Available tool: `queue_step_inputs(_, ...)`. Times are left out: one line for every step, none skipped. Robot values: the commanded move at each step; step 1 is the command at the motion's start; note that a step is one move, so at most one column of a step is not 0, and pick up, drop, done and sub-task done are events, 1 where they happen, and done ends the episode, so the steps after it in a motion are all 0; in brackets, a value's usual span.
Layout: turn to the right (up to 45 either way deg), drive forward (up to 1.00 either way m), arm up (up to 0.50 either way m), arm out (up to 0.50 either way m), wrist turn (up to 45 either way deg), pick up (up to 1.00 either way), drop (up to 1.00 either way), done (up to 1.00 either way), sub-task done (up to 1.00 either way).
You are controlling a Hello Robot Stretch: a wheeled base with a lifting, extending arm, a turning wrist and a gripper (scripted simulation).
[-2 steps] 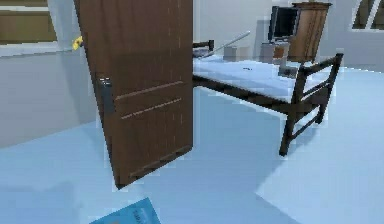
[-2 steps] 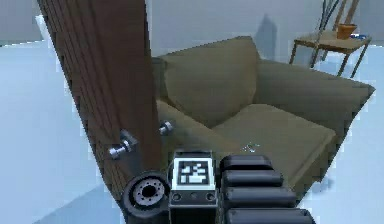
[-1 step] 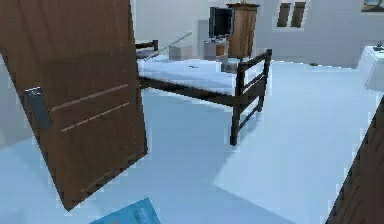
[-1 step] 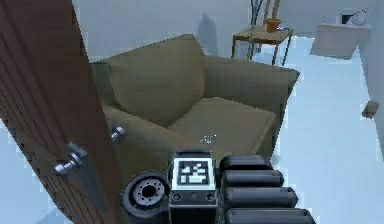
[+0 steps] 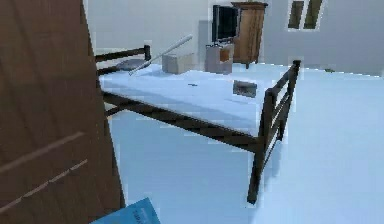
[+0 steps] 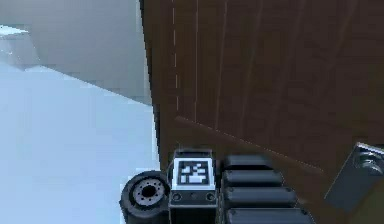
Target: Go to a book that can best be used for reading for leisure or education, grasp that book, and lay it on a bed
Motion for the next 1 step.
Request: queue_step_inputs(36.0,0.0,0.0,0.0,0.0,0.0,0.0,0.0,0.0)
